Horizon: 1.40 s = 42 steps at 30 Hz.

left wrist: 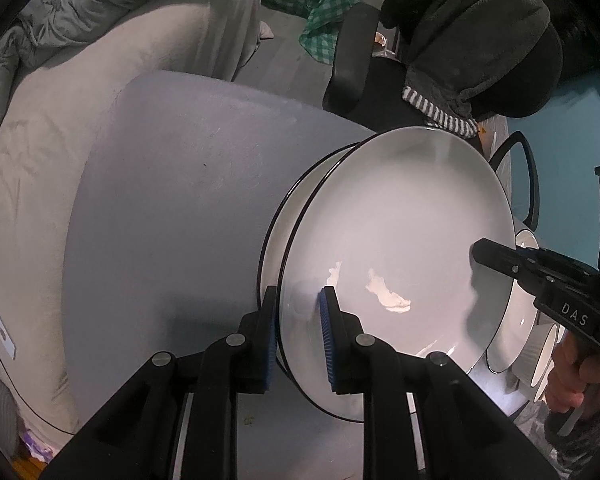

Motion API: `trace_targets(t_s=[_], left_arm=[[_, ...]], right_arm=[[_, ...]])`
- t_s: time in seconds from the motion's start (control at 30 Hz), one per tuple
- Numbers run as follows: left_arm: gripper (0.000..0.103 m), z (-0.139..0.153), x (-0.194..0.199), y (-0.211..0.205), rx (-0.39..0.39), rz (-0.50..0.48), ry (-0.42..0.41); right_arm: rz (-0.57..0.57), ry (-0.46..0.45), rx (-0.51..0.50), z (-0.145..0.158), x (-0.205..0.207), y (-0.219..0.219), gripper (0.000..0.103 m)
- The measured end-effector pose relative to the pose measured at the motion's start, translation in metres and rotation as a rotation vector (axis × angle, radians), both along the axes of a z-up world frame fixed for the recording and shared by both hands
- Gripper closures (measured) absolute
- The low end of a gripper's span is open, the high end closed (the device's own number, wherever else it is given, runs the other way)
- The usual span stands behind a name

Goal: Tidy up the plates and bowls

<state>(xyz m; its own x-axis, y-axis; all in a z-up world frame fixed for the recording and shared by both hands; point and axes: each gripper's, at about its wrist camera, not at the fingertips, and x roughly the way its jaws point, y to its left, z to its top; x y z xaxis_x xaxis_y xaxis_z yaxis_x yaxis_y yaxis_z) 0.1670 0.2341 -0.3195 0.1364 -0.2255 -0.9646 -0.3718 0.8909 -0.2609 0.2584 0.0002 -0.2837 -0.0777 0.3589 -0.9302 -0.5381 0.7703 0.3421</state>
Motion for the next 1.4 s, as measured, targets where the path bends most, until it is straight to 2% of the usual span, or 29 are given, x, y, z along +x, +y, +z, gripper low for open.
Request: trace_targets(t_s=[0.17,0.33,0.43,0.87,0.93,0.97,1.03,1.07,1.13,1.3,1.37,1.4], left_arm=[[0.082,0.002,0.001,-0.002,0.008,0.002,0.020],[0.065,0.003,0.003,-0.008,0.006,-0.006,0.025],[0.060,0.005,0.004,-0.010,0.012,-0.007,0.037],[0.058,0.013,0.009,-0.021,0.100,-0.042,0.096],[0.042,0.019,0.010,-0.022,0.158,-0.058,0.086],[0.041,0.022,0.011,-0.024,0.172,-0.066,0.070],[0.041,0.024,0.012,-0.028,0.144,-0.089,0.042],[0.041,0.023,0.014,-0.031,0.134,-0.104,0.048],[0.041,0.021,0.017,-0.039,0.173,-0.134,0.062],[0.041,0.024,0.018,-0.044,0.185,-0.127,0.059],[0.041,0.026,0.017,-0.043,0.196,-0.127,0.052],[0.040,0.026,0.017,-0.045,0.191,-0.123,0.046]], right_arm=[[-0.005,0.008,0.001,0.000,0.001,0.000,0.090],[-0.008,0.012,0.005,-0.001,0.001,-0.002,0.090],[-0.013,0.024,0.008,-0.003,0.002,-0.003,0.090],[-0.031,0.026,0.019,-0.004,0.005,-0.007,0.090],[-0.033,0.008,0.022,-0.002,0.006,-0.009,0.095],[-0.036,-0.001,0.021,0.000,0.006,-0.010,0.097],[-0.044,0.018,0.022,-0.001,0.009,-0.012,0.098],[-0.034,0.022,0.028,0.000,0.009,-0.012,0.098],[-0.018,0.005,0.019,0.001,0.008,-0.009,0.098],[-0.039,0.013,0.007,0.000,0.013,-0.012,0.098],[-0.047,0.000,-0.003,0.002,0.014,-0.014,0.096],[-0.048,-0.010,-0.009,0.005,0.013,-0.015,0.091]])
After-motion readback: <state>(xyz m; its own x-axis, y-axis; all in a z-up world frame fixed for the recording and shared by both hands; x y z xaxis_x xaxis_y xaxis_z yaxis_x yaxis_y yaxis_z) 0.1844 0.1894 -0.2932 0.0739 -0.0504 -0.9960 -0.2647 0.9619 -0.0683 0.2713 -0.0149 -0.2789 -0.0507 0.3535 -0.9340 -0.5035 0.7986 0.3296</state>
